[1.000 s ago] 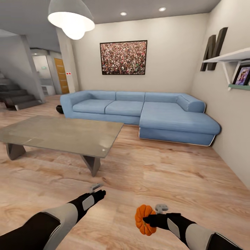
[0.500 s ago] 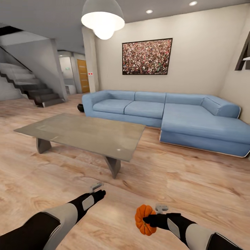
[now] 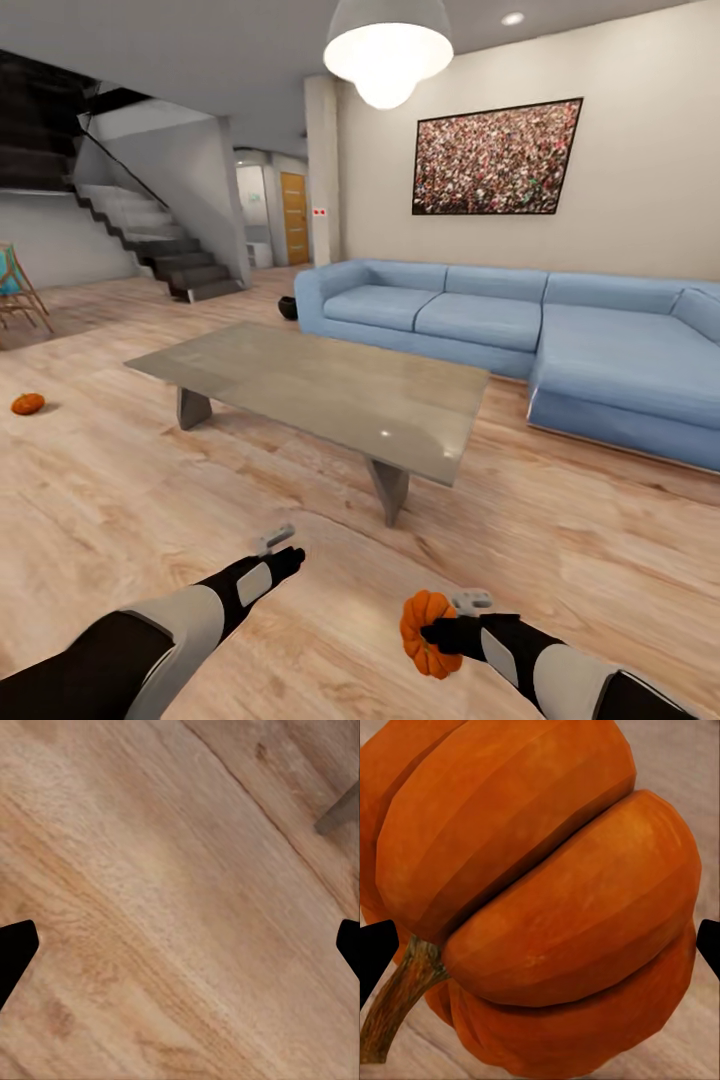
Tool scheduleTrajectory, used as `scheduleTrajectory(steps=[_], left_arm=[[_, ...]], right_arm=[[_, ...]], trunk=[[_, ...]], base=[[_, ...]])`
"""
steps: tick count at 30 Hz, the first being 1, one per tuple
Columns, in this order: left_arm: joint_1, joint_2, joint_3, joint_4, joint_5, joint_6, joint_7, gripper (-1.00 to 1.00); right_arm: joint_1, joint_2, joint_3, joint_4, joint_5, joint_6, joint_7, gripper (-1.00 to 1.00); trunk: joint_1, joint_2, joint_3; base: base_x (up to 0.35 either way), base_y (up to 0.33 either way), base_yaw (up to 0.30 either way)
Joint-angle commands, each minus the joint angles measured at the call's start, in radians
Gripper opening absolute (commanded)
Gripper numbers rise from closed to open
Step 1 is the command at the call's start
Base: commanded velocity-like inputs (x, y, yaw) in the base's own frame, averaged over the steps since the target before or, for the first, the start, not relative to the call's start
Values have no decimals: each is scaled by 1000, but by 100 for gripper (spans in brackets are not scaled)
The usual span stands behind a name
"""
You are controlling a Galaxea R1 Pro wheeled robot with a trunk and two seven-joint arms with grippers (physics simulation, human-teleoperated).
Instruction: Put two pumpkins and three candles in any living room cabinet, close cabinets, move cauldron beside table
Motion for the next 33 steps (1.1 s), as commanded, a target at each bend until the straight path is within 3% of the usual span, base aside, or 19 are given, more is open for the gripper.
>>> scheduleTrajectory(steps=[1, 5, 8, 12, 16, 26, 33], left_arm=[[-1, 0, -8, 1, 8, 3, 2, 100], [-1, -1, -8, 1, 8, 3, 2, 100], [-1, -2, -8, 1, 8, 3, 2, 100], [-1, -2, -8, 1, 7, 3, 2, 100], [-1, -2, -8, 1, 7, 3, 3, 100], [-1, -2, -8, 1, 8, 3, 3, 100], [-1, -2, -8, 1, 8, 3, 3, 100]], right_arm=[[-1, 0, 4, 0, -13, 4, 0, -100], [-1, 1, 5, -1, -11, 4, -5, -100], [-1, 3, 9, -1, 15, 4, -6, -100], [0, 5, 11, 0, 126, 4, -8, -100], [0, 7, 12, 0, 154, 3, -11, -100], [2, 7, 10, 0, 156, 3, -5, -100], [2, 7, 10, -1, 157, 3, -6, -100]], trunk=[[0, 0, -2], [0, 0, -4], [0, 0, -5], [0, 0, -5], [0, 0, -5], [0, 0, -5], [0, 0, -5]], base=[[156, 261, 281], [156, 261, 262], [156, 261, 95], [156, 261, 25], [156, 261, 3], [156, 261, 10], [156, 262, 233]])
